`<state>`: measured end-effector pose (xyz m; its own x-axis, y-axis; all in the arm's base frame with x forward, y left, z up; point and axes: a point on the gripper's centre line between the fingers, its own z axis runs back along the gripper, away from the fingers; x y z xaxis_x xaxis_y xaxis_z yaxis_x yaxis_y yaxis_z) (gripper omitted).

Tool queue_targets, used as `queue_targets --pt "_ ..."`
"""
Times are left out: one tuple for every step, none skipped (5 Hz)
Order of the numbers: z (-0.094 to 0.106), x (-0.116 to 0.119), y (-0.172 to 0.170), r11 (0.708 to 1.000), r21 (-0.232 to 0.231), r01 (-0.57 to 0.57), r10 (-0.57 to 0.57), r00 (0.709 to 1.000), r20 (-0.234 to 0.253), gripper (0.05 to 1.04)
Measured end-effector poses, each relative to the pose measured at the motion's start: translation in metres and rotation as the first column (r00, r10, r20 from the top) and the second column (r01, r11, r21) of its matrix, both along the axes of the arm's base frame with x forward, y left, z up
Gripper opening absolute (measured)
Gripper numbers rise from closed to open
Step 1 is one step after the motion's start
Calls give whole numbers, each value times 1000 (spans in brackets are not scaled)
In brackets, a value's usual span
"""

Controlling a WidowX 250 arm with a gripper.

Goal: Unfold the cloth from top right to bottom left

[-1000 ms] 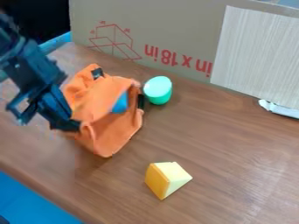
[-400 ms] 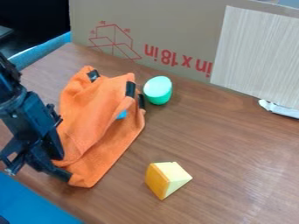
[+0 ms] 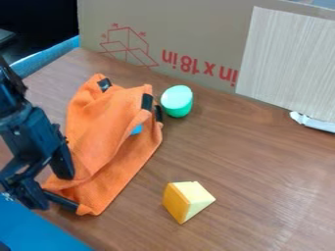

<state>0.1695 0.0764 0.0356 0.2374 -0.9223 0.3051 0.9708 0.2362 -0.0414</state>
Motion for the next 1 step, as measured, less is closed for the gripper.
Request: queue_targets --pt "40 0 5 998 -43 -34 36 999 37 1002"
